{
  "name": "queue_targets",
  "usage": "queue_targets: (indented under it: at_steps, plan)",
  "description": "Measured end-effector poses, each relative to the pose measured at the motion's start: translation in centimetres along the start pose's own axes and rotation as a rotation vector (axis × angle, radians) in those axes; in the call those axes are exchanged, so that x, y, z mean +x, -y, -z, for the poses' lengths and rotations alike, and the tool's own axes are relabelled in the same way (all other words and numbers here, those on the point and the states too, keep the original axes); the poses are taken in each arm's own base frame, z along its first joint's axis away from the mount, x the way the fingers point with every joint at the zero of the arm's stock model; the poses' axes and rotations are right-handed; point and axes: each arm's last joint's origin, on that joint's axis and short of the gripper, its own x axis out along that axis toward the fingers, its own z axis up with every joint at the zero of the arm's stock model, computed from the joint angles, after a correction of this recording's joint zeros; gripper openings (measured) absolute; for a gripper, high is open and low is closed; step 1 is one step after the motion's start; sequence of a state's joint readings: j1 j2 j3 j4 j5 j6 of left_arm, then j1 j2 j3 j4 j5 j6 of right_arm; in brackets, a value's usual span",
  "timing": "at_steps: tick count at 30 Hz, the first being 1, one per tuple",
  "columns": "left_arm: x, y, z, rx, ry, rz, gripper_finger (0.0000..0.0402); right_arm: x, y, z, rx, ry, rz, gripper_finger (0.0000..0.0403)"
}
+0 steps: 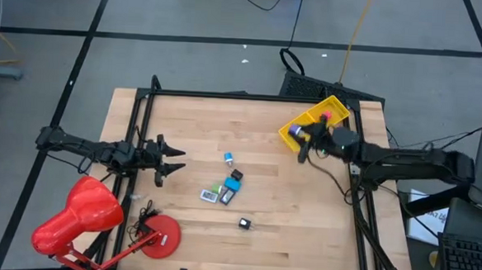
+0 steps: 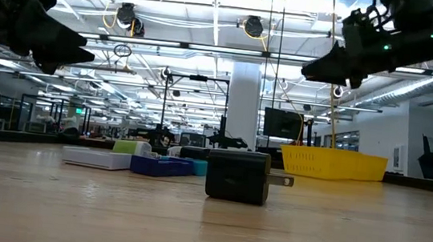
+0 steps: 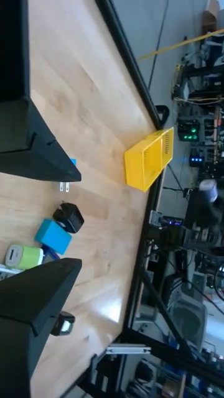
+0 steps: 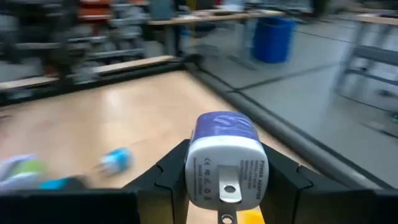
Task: Pick & Place Office items
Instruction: Put the dark blue charger adapter into the top yellow basket
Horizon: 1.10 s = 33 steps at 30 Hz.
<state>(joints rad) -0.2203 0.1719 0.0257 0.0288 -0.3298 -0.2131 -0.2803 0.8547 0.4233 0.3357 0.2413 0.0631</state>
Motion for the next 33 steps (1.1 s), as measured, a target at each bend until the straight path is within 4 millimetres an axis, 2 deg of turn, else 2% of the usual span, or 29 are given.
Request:
queue_targets:
  at_steps: [3, 8, 14, 20, 33]
  plan:
    - [0.0, 0.0, 0.0, -0.051, 0.000, 0.000, 0.0219, 0.1, 2.3, -0.6, 0.016, -0.026, 0.124, 0.0128]
    - [0.0, 0.0, 0.0, -0.055, 0.000, 0.000, 0.0218, 0.1, 6.3, -0.2, 0.049, -0.158, 0.342, 0.0128]
    - [0.0, 0.0, 0.0, -0.055, 0.000, 0.000, 0.0207, -0.1, 9.3, 1.1, 0.099, -0.276, 0.497, 0.0128]
    - [0.0, 0.0, 0.0, -0.055, 0.000, 0.000, 0.0193, 0.5, 10.5, 2.7, 0.119, -0.393, 0.547, 0.0128]
    - [0.0, 0.0, 0.0, -0.054, 0.001, -0.001, 0.0166, 2.0, 10.9, 5.4, 0.119, -0.574, 0.541, 0.0128]
